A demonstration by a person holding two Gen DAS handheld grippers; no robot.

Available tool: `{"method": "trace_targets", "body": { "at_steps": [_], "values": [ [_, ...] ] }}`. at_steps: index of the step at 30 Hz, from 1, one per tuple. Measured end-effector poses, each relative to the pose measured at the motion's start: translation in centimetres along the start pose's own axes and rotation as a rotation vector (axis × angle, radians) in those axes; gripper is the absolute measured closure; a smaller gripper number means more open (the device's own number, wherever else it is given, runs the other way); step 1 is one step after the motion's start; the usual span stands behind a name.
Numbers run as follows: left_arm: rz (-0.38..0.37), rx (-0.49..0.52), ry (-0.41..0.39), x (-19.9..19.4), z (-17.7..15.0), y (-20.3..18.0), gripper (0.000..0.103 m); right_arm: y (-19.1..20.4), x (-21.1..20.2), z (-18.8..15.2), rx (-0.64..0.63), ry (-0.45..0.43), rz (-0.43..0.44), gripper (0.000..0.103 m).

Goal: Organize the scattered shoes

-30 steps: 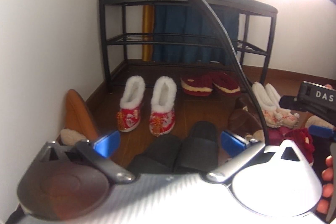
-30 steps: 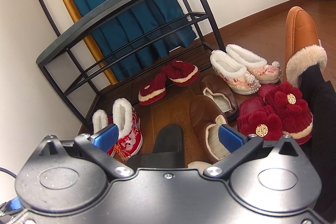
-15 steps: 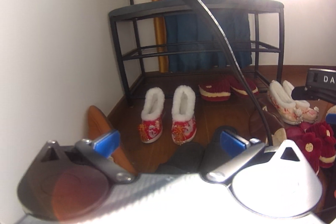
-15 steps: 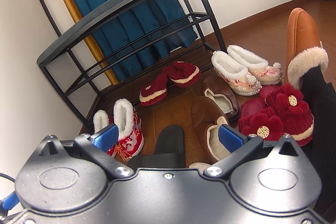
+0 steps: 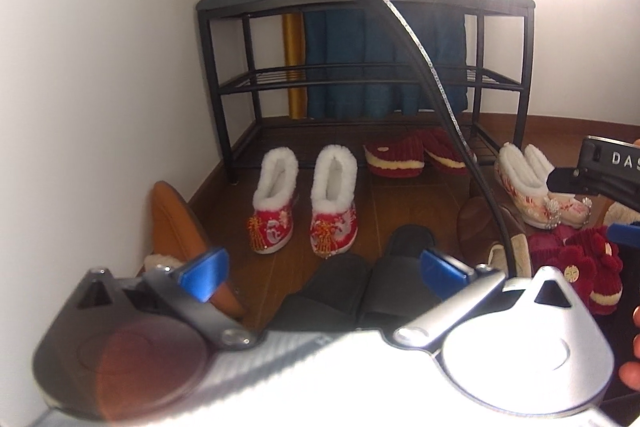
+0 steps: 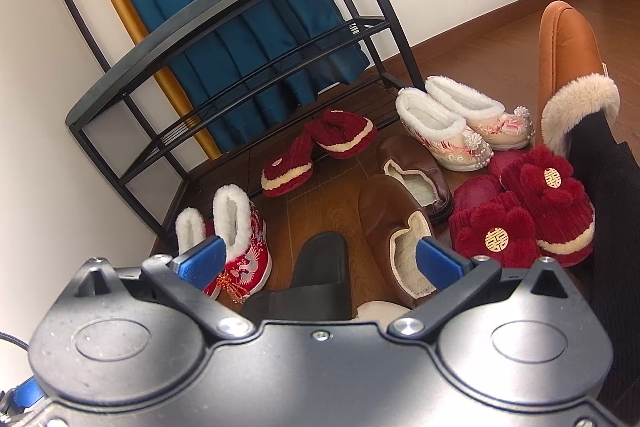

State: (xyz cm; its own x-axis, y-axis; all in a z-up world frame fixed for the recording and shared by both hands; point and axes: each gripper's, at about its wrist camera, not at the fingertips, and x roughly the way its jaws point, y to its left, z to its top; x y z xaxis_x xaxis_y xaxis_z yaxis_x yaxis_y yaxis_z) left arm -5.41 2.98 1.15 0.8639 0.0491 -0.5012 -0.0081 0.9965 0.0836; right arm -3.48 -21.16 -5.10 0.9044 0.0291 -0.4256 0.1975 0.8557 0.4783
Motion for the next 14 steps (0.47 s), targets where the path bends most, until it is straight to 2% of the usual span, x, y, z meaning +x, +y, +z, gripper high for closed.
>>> {"method": "trace_targets", "body": {
  "at_steps": [11, 14],
  "values": [
    [-0.004, -0.024, 0.052, 1.3, -0.8, -0.1, 0.0, -0.4, -0.1, -0.4, 0.003, 0.014, -0.004, 0.0],
    [0.014, -0.015, 0.033, 1.2, -1.2, -0.7, 0.0, -0.8, -0.1, -0.5, 0.012, 0.016, -0.007, 0.0]
  ]
}}
